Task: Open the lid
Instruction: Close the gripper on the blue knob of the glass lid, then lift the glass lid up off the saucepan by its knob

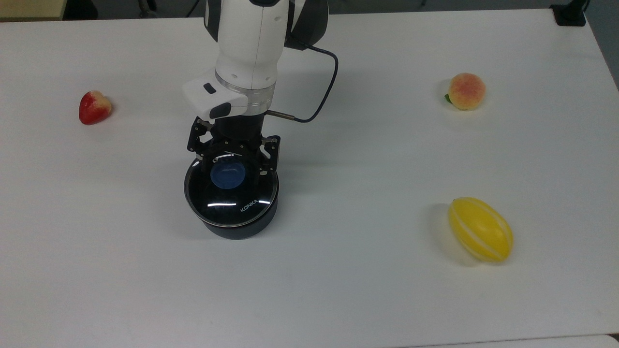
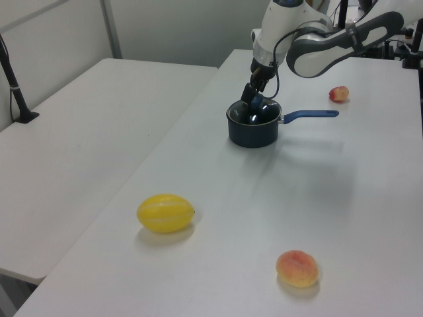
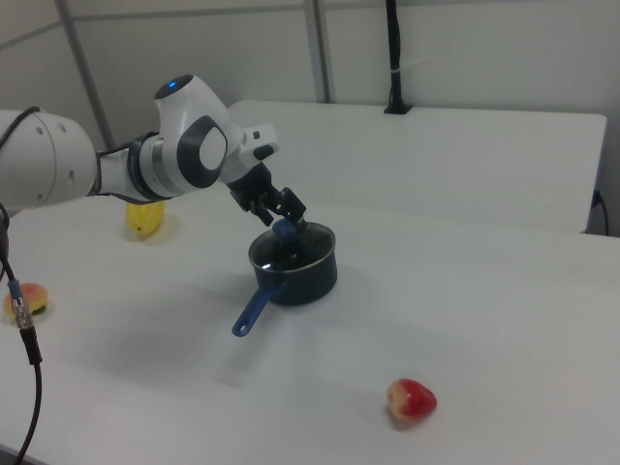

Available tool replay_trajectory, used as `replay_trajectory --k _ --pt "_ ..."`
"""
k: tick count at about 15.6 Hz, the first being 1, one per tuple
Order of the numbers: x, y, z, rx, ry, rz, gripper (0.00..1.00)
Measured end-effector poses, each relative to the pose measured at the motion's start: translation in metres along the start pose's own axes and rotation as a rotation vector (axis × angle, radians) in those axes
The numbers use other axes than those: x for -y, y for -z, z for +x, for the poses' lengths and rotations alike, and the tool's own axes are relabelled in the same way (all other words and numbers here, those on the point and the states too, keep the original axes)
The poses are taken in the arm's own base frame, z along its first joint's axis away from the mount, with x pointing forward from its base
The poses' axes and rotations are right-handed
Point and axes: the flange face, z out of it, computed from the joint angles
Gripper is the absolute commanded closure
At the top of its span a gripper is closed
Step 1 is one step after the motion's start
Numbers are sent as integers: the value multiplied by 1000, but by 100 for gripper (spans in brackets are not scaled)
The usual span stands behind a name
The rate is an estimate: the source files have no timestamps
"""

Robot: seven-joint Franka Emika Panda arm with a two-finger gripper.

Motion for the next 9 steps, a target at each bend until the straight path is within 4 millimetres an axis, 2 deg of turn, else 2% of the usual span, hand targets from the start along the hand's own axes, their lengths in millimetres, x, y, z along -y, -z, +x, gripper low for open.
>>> replay_trajectory --k 2,4,6,8,9 --pt "0 -1 0 -1 7 -8 14" --pt "-2 -2 0 -1 8 -12 31" --pt "-4 -3 0 0 7 -14 53" --pt "-4 -3 0 -1 7 -14 80" --pt "-4 -3 0 -1 7 -14 90"
